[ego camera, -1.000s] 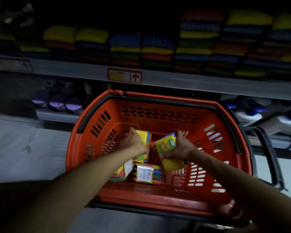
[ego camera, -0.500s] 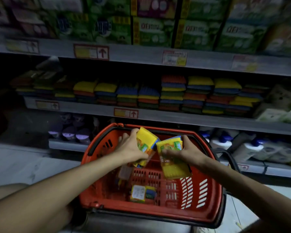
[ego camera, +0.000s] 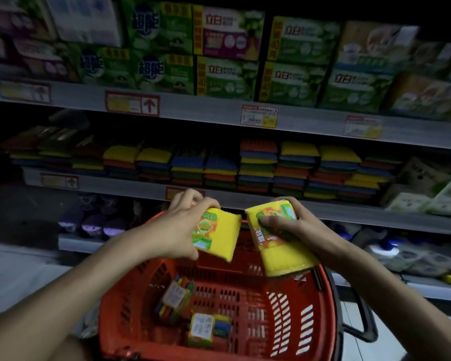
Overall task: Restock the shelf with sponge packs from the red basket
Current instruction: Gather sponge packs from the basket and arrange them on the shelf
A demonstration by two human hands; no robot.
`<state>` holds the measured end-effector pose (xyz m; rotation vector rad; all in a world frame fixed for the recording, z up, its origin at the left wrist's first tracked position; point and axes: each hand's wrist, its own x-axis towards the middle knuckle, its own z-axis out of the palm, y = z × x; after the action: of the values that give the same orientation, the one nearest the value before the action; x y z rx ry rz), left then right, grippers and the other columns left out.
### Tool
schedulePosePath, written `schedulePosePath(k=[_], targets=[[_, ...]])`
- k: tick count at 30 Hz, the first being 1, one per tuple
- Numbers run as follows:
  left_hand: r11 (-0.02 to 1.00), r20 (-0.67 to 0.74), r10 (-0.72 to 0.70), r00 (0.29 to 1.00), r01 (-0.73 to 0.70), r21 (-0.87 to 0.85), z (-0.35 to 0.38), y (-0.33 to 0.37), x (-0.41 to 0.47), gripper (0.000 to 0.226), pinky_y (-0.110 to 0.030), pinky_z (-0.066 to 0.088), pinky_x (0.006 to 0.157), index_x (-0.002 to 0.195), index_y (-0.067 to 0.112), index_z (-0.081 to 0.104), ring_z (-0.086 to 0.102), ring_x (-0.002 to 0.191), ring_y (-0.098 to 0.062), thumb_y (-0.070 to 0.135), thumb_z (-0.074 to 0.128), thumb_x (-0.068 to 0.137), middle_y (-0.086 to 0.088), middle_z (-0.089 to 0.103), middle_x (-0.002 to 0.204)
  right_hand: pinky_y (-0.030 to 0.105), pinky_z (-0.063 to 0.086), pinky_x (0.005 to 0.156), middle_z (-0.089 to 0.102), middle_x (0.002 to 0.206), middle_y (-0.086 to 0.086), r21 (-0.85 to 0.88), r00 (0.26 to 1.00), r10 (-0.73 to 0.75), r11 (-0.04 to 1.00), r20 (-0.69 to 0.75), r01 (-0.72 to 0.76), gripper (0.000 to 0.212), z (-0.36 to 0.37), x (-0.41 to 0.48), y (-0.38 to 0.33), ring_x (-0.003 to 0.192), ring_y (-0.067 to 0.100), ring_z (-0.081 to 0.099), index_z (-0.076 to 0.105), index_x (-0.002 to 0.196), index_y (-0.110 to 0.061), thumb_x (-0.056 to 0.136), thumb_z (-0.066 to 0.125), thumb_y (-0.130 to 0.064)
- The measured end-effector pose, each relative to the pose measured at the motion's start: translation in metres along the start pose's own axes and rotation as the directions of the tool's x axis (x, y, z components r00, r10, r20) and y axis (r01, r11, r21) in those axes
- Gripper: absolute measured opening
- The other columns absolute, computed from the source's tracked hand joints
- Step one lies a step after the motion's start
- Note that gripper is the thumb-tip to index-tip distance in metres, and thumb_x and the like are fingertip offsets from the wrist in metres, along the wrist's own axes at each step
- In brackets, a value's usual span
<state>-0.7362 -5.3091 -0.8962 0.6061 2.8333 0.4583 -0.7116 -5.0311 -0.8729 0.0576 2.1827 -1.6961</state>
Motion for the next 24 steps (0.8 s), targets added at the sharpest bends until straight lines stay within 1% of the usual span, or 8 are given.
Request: schedulePosePath(k=[4, 6, 8, 10, 14, 18, 22, 24], targets=[[0.993, 0.035, 0.060, 0.998, -0.063, 0.096, -0.007, 0.004, 0.005, 0.097, -0.046, 0.054, 0.089, 0.137, 0.059, 0.024, 0.008, 0.148, -0.024, -0.004, 0.067, 0.077, 0.014, -0.001, 0.151, 0.037, 0.062, 0.072, 0.076, 0.106, 0.014, 0.001, 1.000, 0.017, 1.000, 0.014, -0.017, 0.056, -0.001, 0.017, 0.002, 0.084, 0.027, 0.076, 0.060, 0.122, -0.025, 0.077, 0.078, -0.052], [0.993, 0.055, 0.054, 0.997, -0.060, 0.104, -0.010, 0.006, 0.008, 0.096, -0.048, 0.054, 0.087, 0.135, 0.067, 0.023, 0.021, 0.147, -0.029, -0.004, 0.063, 0.083, 0.016, -0.011, 0.155, 0.038, 0.062, 0.072, 0.076, 0.106, 0.015, 0.000, 0.998, 0.018, 1.000, 0.055, -0.018, 0.051, -0.002, 0.025, 0.002, 0.086, 0.030, 0.076, 0.061, 0.121, -0.027, 0.079, 0.082, -0.048], [0.992, 0.084, 0.026, 0.996, -0.036, 0.123, -0.011, 0.005, 0.011, 0.094, -0.047, 0.056, 0.080, 0.132, 0.073, 0.019, 0.044, 0.129, -0.029, 0.001, 0.061, 0.088, 0.011, -0.001, 0.153, 0.038, 0.061, 0.073, 0.075, 0.108, 0.013, -0.022, 0.991, 0.018, 1.000, 0.136, -0.016, 0.053, -0.005, 0.030, 0.001, 0.088, 0.030, 0.076, 0.062, 0.124, -0.034, 0.077, 0.086, -0.042], [0.993, 0.112, 0.035, 0.993, -0.048, 0.111, -0.011, 0.003, 0.012, 0.092, -0.047, 0.056, 0.077, 0.132, 0.074, 0.018, 0.052, 0.113, -0.025, 0.005, 0.060, 0.089, 0.006, 0.018, 0.142, 0.037, 0.062, 0.076, 0.074, 0.111, 0.013, -0.043, 0.975, 0.034, 0.999, 0.219, -0.025, 0.057, -0.009, 0.035, 0.000, 0.092, 0.030, 0.076, 0.061, 0.129, -0.040, 0.076, 0.081, -0.038], [0.986, 0.115, 0.120, 0.986, -0.131, 0.102, -0.010, 0.005, 0.013, 0.098, -0.045, 0.052, 0.069, 0.133, 0.071, 0.021, 0.048, 0.109, -0.020, 0.000, 0.063, 0.081, 0.013, 0.024, 0.139, 0.041, 0.061, 0.082, 0.073, 0.120, 0.013, -0.094, 0.911, 0.099, 0.993, 0.400, -0.067, 0.062, -0.017, 0.041, -0.001, 0.101, 0.036, 0.073, 0.054, 0.138, -0.045, 0.083, 0.076, -0.030], [0.978, 0.154, 0.172, 0.973, -0.187, 0.094, -0.007, 0.012, 0.013, 0.103, -0.039, 0.048, 0.063, 0.136, 0.067, 0.022, 0.044, 0.112, -0.016, -0.007, 0.063, 0.077, 0.017, 0.018, 0.144, 0.034, 0.060, 0.078, 0.074, 0.122, 0.010, -0.098, 0.858, 0.143, 0.989, 0.493, -0.108, 0.062, -0.016, 0.040, 0.001, 0.099, 0.029, 0.074, 0.051, 0.142, -0.041, 0.086, 0.070, -0.024], [0.979, 0.140, 0.182, 0.973, -0.166, -0.122, -0.005, 0.005, 0.012, 0.114, -0.034, 0.052, 0.062, 0.146, 0.067, 0.012, 0.046, 0.109, -0.007, -0.011, 0.062, 0.080, 0.025, 0.021, 0.141, 0.033, 0.062, 0.077, 0.077, 0.115, 0.007, -0.043, 0.838, 0.136, 0.990, 0.529, -0.134, 0.059, -0.018, 0.037, 0.002, 0.092, 0.023, 0.075, 0.052, 0.138, -0.042, 0.084, 0.065, -0.021], [0.942, 0.084, 0.176, 0.981, -0.143, -0.305, -0.003, -0.003, 0.013, 0.114, -0.049, 0.054, 0.068, 0.147, 0.067, 0.013, 0.059, 0.107, -0.018, -0.011, 0.063, 0.082, 0.025, 0.022, 0.141, 0.032, 0.062, 0.074, 0.078, 0.108, 0.005, -0.013, 0.835, 0.136, 0.988, 0.533, -0.152, 0.057, -0.021, 0.037, 0.004, 0.087, 0.020, 0.075, 0.053, 0.136, -0.042, 0.084, 0.064, -0.022]])
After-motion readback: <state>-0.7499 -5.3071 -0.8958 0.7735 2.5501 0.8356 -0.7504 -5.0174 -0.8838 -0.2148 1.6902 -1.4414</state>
